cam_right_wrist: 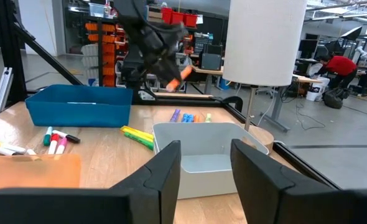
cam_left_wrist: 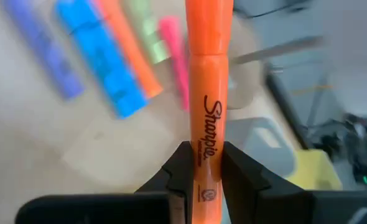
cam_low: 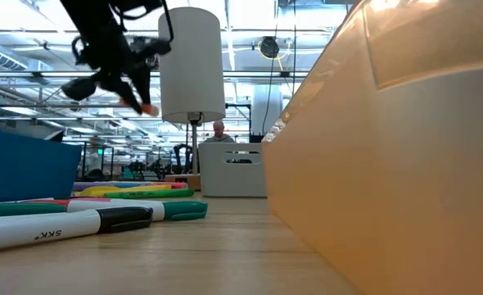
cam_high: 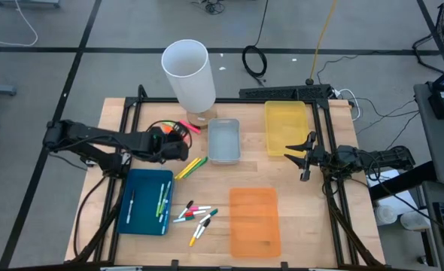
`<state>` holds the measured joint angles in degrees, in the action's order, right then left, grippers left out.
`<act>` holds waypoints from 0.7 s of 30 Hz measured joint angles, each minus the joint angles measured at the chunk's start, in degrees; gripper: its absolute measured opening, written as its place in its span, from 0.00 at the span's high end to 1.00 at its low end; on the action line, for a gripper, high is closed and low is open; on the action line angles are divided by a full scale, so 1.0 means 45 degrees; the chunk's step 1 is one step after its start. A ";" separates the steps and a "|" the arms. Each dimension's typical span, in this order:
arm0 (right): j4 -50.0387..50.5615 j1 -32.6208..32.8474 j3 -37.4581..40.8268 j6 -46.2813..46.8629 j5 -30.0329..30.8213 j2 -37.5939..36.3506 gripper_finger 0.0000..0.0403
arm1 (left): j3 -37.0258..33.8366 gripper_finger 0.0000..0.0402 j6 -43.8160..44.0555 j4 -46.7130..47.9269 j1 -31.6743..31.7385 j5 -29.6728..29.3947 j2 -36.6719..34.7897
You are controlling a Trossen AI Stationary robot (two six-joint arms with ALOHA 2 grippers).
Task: Pick & Place Markers
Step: Put the bottom large orange highlighter pen in the yellow bin, then put the large violet highlighter pen in the yellow bin
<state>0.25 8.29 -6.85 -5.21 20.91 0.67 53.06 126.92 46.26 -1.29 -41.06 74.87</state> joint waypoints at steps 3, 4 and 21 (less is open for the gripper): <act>-0.0004 -0.0001 0.0000 0.0000 0.0000 0.0002 0.68 | 0.0201 0.86 -0.1850 -0.0428 -0.0546 -0.1882 -0.0005; 0.0000 -0.0003 0.0000 -0.0005 0.0000 0.0004 0.68 | 0.0212 0.86 -0.2601 -0.0819 -0.0687 -0.2411 -0.0005; -0.0003 0.0000 0.0000 -0.0002 -0.0003 -0.0001 0.68 | 0.0227 0.42 -0.6826 -0.3643 -0.1421 -0.5321 0.0022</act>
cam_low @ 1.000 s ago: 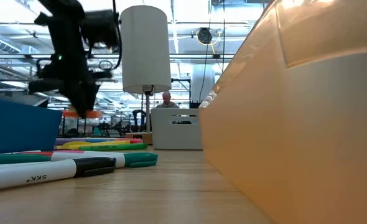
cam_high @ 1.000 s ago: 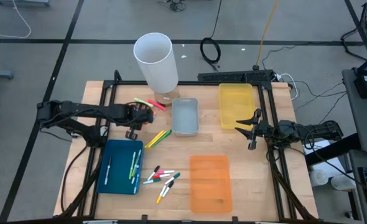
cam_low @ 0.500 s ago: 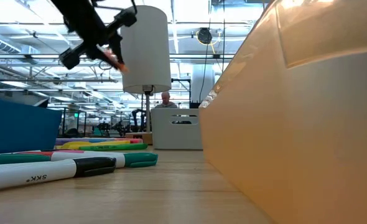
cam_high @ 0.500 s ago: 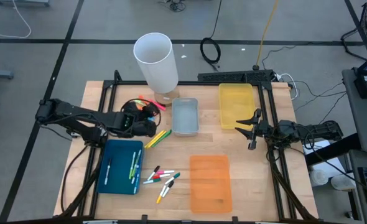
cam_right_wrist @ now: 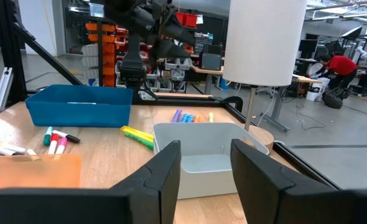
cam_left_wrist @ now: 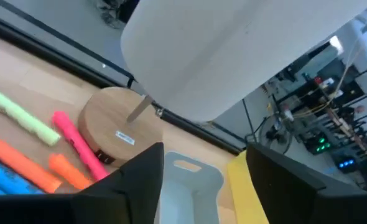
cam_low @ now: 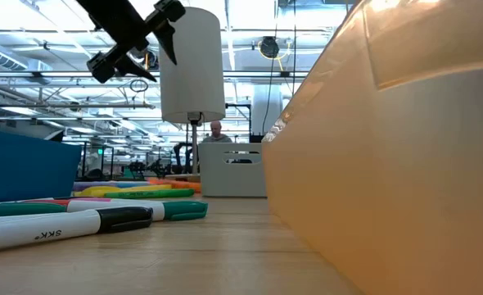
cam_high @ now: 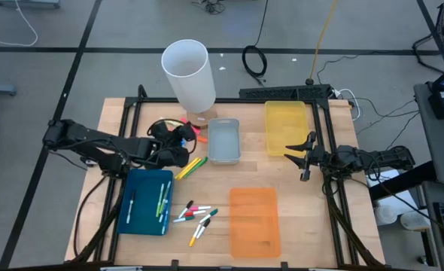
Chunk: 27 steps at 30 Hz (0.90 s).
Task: Pick & Place Markers
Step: Put the large violet highlighter pen in the yellow bin
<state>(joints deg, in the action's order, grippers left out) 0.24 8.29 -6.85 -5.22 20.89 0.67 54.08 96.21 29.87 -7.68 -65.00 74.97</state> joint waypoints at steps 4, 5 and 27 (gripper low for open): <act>0.0003 -0.0003 0.0000 -0.0003 -0.0002 0.0000 0.68 | 0.0000 0.40 0.2831 0.1273 0.0281 0.0097 0.0182; -0.0002 0.0000 0.0000 0.0002 -0.0002 0.0002 0.68 | 0.0000 0.40 0.4470 0.2061 0.0519 0.0461 0.0175; 0.0000 -0.0001 0.0000 0.0000 0.0003 0.0005 0.68 | -0.0141 0.40 1.1659 0.7007 0.5480 1.1563 0.0881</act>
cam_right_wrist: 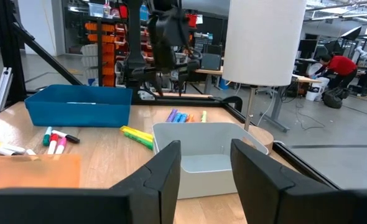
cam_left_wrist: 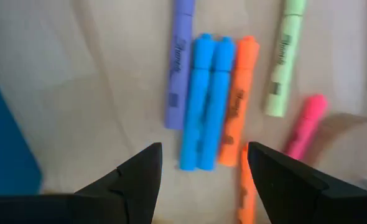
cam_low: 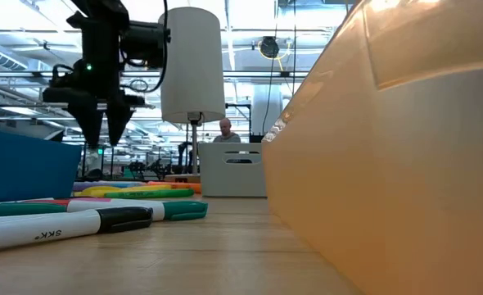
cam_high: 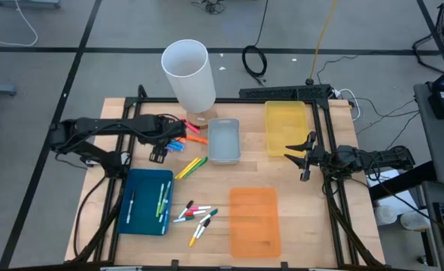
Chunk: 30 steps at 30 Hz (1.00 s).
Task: Pick & Place Markers
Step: Put the large violet highlighter pen in the yellow bin
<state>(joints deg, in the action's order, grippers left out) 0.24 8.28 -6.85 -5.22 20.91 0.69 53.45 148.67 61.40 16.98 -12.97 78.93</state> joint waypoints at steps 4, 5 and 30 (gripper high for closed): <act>-0.0002 -0.0002 0.0000 0.0002 -0.0004 -0.0004 0.68 | 0.0000 0.40 0.0687 0.0551 0.0133 0.0878 0.0464; 0.0000 -0.0002 0.0000 0.0000 0.0000 -0.0002 0.68 | -0.0002 0.40 0.0794 0.0630 0.0163 0.0965 0.0630; 0.0000 0.0000 0.0000 0.0000 0.0000 -0.0005 0.68 | -0.2945 0.40 0.1722 -0.3954 0.0737 0.1223 0.1798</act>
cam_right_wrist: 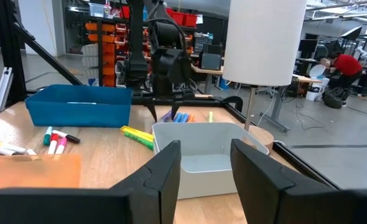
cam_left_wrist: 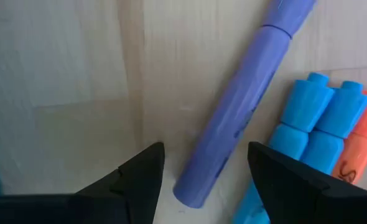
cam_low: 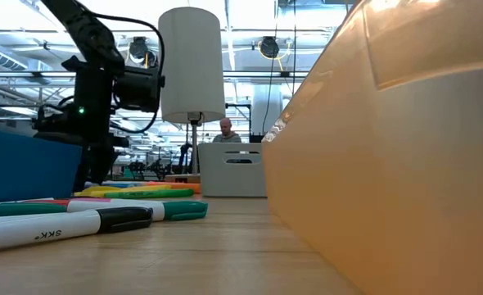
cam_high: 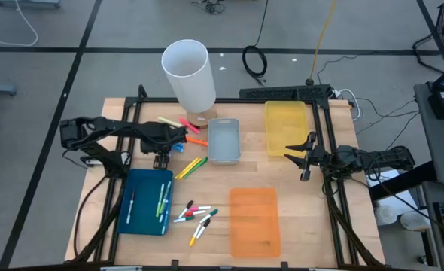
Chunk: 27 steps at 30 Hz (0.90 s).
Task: Pick & Place Markers
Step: Put the large violet highlighter pen in the yellow bin
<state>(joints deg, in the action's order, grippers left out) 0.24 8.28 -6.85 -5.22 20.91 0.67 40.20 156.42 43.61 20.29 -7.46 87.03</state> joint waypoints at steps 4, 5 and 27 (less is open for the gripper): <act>-0.0002 0.0002 0.0000 0.0002 0.0000 0.0000 0.68 | -0.0050 0.40 -0.0324 -0.0033 -0.0005 -0.0052 0.0014; 0.0002 -0.0002 0.0000 0.0002 -0.0009 0.0000 0.68 | -0.0051 0.40 -0.0518 -0.0043 -0.0002 -0.0050 0.0014; 0.0002 0.0002 0.0000 0.0002 0.0000 0.0000 0.68 | -0.0052 0.84 -0.3127 0.0108 -0.0305 -0.1337 -0.0640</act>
<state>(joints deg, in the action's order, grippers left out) 0.25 8.29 -6.85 -5.21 20.91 0.67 39.96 142.35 44.09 18.92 -13.48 84.15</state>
